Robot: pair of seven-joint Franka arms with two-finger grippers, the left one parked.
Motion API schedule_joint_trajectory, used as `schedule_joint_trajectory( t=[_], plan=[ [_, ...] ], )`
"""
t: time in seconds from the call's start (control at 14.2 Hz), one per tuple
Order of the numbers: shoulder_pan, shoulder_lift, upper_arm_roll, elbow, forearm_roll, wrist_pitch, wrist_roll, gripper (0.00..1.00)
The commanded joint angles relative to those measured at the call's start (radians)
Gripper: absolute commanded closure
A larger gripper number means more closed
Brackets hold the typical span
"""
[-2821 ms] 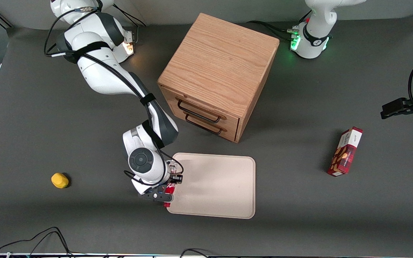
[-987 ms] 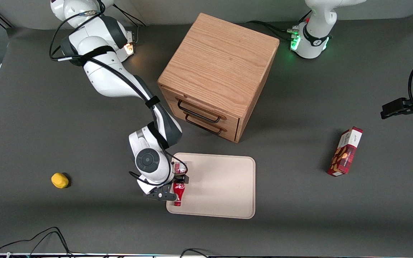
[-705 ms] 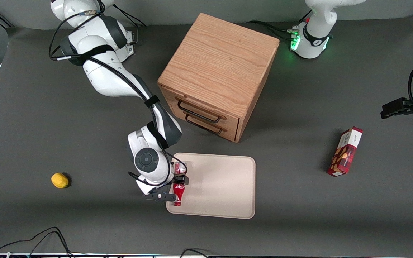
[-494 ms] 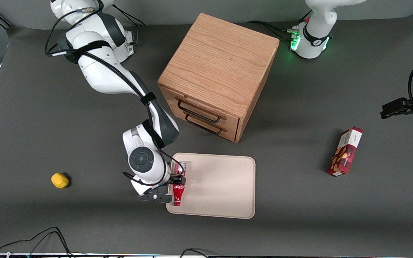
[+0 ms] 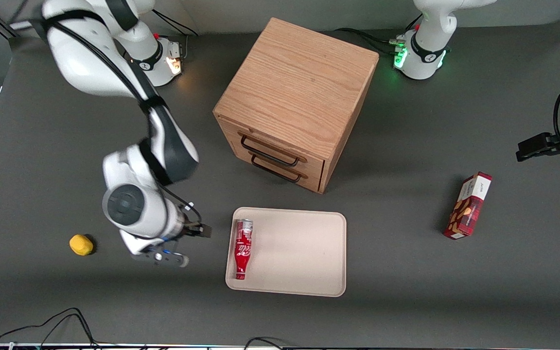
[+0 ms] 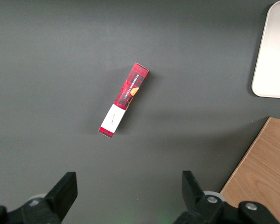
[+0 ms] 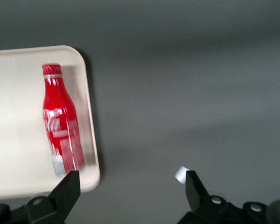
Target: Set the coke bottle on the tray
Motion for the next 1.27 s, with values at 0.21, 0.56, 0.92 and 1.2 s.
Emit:
schedule_joint_trajectory(
  t=[0.21, 0.56, 0.92, 1.2],
  plan=[
    [-0.503, -0.444, 0.385, -0.384, 0.010, -0.147, -0.206, 0.00],
    [-0.731, -0.511, 0.514, -0.335, -0.009, -0.264, -0.376, 0.00],
    [-0.766, -0.466, 0.505, -0.251, -0.015, -0.324, -0.406, 0.00],
    [-0.560, -0.468, 0.279, -0.222, -0.004, -0.378, -0.410, 0.00]
  ],
)
